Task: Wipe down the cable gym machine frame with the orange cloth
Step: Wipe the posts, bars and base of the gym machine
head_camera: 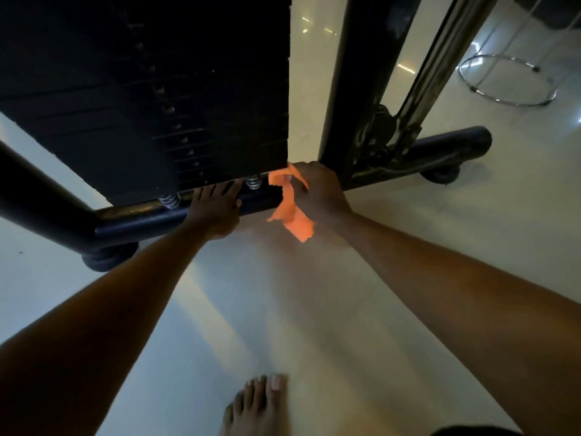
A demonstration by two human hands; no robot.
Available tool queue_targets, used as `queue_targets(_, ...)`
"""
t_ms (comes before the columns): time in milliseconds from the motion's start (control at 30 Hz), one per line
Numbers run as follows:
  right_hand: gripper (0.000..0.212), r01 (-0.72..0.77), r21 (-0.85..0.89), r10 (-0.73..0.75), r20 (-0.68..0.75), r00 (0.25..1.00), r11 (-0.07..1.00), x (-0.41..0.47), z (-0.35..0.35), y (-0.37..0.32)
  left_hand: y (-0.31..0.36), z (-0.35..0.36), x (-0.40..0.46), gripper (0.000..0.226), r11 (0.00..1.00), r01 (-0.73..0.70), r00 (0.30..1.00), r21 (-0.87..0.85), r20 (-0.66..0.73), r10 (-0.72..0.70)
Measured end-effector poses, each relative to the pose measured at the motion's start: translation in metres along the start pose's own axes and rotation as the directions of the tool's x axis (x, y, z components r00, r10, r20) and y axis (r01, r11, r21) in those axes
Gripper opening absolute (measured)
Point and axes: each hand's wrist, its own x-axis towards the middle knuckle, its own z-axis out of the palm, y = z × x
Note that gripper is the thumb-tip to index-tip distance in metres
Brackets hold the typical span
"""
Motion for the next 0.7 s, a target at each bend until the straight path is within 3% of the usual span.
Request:
queue_targets(100,0.039,-0.046,0.096,0.056,-0.105,0.993,0.994,0.013,0.019,0.004,-0.005,0.007,-0.003,0.061,1.000,-0.017,0.999,-0.025,-0.045,0.016)
queue_targets(167,0.048,0.024,-0.108,-0.035,-0.100,0.994,0.994,0.012,0.032,0.015,-0.002,0.013,-0.007,0.060,0.999,-0.014,0.996,-0.044,-0.090,0.010)
queue_targets(233,0.060,0.124,-0.366,-0.160,-0.070,0.985,0.922,0.006,0.041,0.026,-0.002,0.016,-0.007,0.064,0.998,-0.019,0.994,-0.052,-0.110,0.013)
queue_targets(267,0.065,0.166,-0.406,-0.202,-0.046,0.978,0.898,0.003,0.042,0.029,-0.002,0.015,-0.006,0.067,0.998,-0.024,0.994,-0.055,-0.112,0.017)
queue_targets(333,0.072,0.216,-0.393,-0.238,-0.007,0.971,0.894,0.000,0.044,0.032,-0.004,0.015,-0.007,0.071,0.997,-0.039,0.993,-0.067,-0.116,0.031)
queue_targets(467,0.063,0.315,-0.386,-0.318,0.059,0.946,0.867,-0.007,0.048,0.046,-0.005,0.016,-0.009,0.072,0.994,-0.072,0.986,-0.078,-0.159,0.059)
queue_targets(567,0.081,0.375,-0.470,-0.345,0.152,0.926,0.799,-0.017,0.057,0.056,-0.006,0.018,-0.008,0.072,0.994,-0.081,0.983,-0.079,-0.172,0.067)
queue_targets(700,0.076,0.360,-0.530,-0.371,0.090,0.924,0.768,-0.005,0.059,0.065,0.001,0.022,-0.008,0.070,0.996,-0.067,0.973,-0.067,-0.227,0.050)
